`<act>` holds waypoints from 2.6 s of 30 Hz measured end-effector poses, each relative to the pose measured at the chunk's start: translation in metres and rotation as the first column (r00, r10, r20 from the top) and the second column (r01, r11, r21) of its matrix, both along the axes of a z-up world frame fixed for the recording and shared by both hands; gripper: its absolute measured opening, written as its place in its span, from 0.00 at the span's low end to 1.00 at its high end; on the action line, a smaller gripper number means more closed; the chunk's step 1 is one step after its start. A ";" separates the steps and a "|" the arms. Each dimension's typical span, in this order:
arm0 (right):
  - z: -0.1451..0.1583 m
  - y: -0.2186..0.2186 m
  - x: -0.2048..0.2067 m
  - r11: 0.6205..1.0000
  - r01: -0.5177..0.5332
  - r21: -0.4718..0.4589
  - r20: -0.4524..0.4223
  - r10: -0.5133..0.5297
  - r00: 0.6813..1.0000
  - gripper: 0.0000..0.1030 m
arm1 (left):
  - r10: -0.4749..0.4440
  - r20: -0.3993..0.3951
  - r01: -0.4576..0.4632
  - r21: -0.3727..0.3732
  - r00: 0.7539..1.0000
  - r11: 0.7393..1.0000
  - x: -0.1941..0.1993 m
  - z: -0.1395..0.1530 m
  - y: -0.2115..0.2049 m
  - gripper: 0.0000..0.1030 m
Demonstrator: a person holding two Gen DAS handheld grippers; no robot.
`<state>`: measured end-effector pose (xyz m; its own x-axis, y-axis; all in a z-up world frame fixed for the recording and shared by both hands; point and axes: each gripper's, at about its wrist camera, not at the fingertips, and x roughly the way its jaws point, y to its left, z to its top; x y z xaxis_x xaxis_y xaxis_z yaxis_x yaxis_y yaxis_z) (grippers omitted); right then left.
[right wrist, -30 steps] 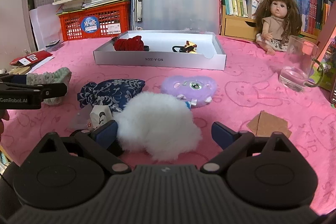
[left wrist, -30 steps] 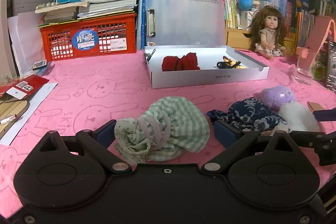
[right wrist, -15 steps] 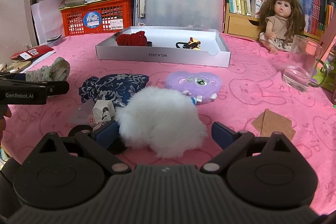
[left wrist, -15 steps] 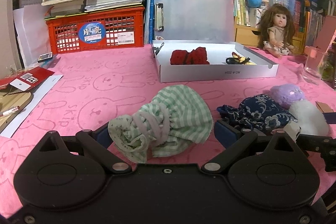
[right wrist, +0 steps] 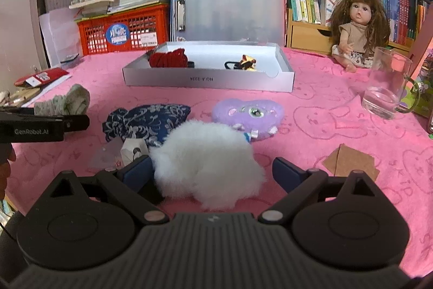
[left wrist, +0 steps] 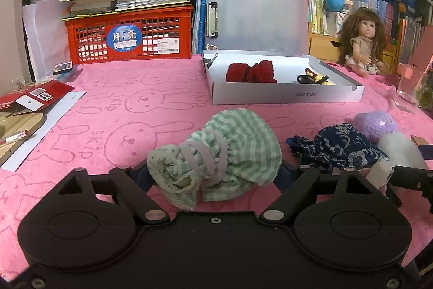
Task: Organize objects
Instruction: 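Grasp the green checked cloth with the left tool while the right tool grasps the white fluffy ball, then carry the green cloth and white fluffy ball over the white box with both tools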
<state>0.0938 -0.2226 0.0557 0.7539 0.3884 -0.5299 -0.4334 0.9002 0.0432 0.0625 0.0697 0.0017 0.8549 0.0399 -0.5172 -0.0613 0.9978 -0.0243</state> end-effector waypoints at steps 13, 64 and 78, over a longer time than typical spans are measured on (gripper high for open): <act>-0.003 0.006 0.001 1.000 -0.029 -0.013 -0.025 0.029 0.999 0.81 | 0.005 0.001 -0.005 -0.026 1.000 1.000 0.000 0.002 0.003 0.52; 0.066 -0.013 0.060 0.991 0.070 0.115 0.138 -0.085 0.987 0.69 | -0.071 0.093 0.078 -0.072 0.993 0.994 0.064 0.062 -0.015 0.39; 0.065 -0.008 0.119 0.980 0.122 0.155 0.077 -0.135 0.988 0.69 | -0.076 0.067 0.081 -0.075 0.995 0.994 0.125 0.058 -0.033 0.39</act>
